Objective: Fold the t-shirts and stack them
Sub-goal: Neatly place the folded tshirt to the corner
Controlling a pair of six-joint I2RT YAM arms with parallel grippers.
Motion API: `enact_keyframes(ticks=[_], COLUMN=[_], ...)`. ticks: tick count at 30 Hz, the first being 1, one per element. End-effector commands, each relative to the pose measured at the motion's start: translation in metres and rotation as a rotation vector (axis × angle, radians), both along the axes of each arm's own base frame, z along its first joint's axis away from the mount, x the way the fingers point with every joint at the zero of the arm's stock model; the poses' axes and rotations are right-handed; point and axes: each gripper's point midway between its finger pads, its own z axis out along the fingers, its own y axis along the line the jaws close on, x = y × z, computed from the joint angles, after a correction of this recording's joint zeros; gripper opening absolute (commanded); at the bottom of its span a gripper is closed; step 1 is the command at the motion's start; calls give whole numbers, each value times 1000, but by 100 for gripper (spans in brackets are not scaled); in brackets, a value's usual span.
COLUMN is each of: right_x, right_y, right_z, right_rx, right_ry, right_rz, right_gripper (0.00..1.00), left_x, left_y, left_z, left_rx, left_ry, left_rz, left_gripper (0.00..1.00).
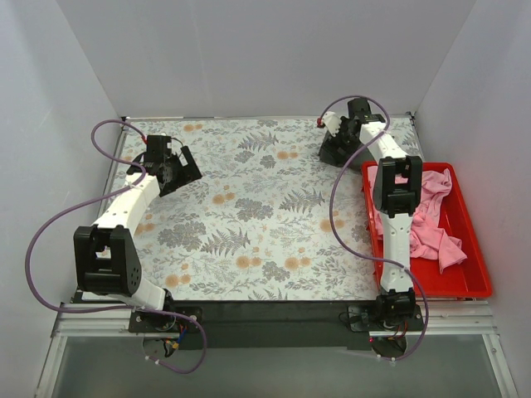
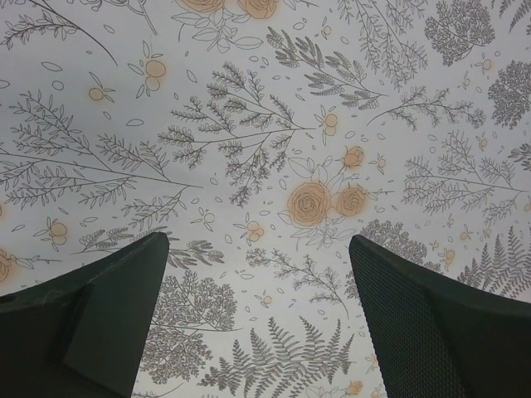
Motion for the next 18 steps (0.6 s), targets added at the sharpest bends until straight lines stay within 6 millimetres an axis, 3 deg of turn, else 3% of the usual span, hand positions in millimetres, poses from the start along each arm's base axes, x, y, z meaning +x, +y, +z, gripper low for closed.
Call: enact_keyframes(ticks=[1, 6, 11, 17, 18], right_x=[-15, -10, -26, -41, -36], right_y=[-15, 6, 32, 33, 33], right_z=[-54, -57, -61, -31, -10], right_rx=[-112, -125, -115, -78, -35], right_ry=[103, 84, 103, 77, 48], right_rz=[108, 191, 295, 349, 301], right_gripper=[98, 98, 96, 96, 96], left_x=[6, 8, 9, 6, 5], left_y=[4, 2, 3, 1, 1], left_z=[14, 8, 10, 10, 8], left_rx=[7, -3, 3, -6, -8], left_ry=[-29, -16, -15, -14, -9], left_rz=[2, 3, 1, -9, -7], left_gripper=[90, 91, 90, 90, 90])
